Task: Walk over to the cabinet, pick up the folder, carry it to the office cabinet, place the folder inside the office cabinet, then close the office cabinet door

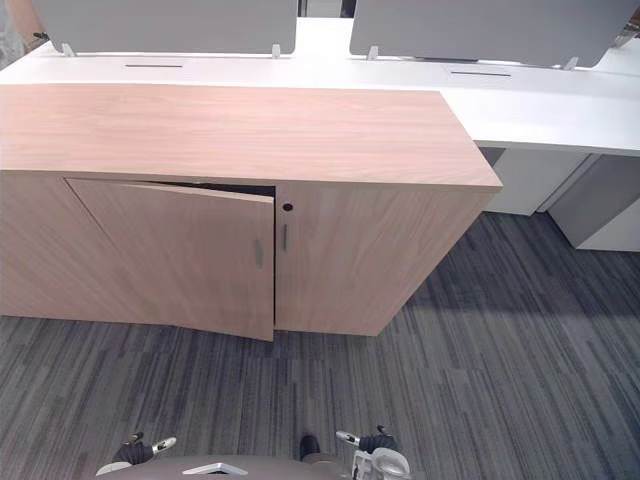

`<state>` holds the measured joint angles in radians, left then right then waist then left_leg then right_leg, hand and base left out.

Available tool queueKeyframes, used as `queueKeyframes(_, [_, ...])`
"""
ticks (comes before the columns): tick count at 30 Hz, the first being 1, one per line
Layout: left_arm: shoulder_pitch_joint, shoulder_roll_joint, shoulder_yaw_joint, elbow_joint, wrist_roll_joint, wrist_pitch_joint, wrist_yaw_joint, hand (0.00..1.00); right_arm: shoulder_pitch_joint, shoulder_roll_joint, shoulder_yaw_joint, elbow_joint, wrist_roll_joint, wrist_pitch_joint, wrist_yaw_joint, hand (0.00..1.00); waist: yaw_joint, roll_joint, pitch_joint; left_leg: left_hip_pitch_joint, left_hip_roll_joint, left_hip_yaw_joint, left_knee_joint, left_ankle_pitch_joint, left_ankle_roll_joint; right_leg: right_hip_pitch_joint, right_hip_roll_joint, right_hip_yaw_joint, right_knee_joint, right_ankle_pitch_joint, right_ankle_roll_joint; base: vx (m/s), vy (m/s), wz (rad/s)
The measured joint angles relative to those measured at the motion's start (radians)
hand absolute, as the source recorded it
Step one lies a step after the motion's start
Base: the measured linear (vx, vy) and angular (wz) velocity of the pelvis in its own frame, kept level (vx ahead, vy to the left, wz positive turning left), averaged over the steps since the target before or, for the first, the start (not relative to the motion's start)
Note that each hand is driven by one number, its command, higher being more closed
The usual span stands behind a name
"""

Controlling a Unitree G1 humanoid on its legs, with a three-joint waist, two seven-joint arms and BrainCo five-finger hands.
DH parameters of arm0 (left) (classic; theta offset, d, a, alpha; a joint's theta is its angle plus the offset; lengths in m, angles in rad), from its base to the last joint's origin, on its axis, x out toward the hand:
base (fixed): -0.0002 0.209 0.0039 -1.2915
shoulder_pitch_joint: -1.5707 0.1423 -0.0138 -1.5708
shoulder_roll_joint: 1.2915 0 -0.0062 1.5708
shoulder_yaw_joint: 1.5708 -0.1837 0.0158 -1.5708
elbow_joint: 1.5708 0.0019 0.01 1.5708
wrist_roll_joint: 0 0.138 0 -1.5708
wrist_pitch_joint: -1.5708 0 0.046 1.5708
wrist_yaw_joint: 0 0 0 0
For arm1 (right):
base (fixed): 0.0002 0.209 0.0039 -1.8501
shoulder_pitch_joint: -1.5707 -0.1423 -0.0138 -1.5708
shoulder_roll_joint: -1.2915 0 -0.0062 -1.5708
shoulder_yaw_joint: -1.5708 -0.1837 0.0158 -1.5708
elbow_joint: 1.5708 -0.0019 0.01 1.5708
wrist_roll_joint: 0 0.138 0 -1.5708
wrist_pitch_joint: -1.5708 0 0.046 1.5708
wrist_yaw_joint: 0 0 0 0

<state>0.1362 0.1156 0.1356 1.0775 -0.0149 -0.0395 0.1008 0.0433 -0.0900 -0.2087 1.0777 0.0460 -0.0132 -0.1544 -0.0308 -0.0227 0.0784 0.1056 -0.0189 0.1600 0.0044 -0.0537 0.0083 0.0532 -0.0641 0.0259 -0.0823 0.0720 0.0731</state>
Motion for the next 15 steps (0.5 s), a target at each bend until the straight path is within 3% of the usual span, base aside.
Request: queueKeyframes(15, [0.002, 0.003, -0.003, 0.002, 0.0, 0.001, 0.001, 0.0, -0.007, 0.002, 0.01, 0.007, -0.015, 0.017, 0.001, 0.0, 0.01, -0.02, -0.013, 0.003, -0.022, -0.012, -0.024, 0.014, 0.012, -0.002, -0.019, -0.01, 0.002, 0.003, 0.014, -0.03, -0.002, 0.02])
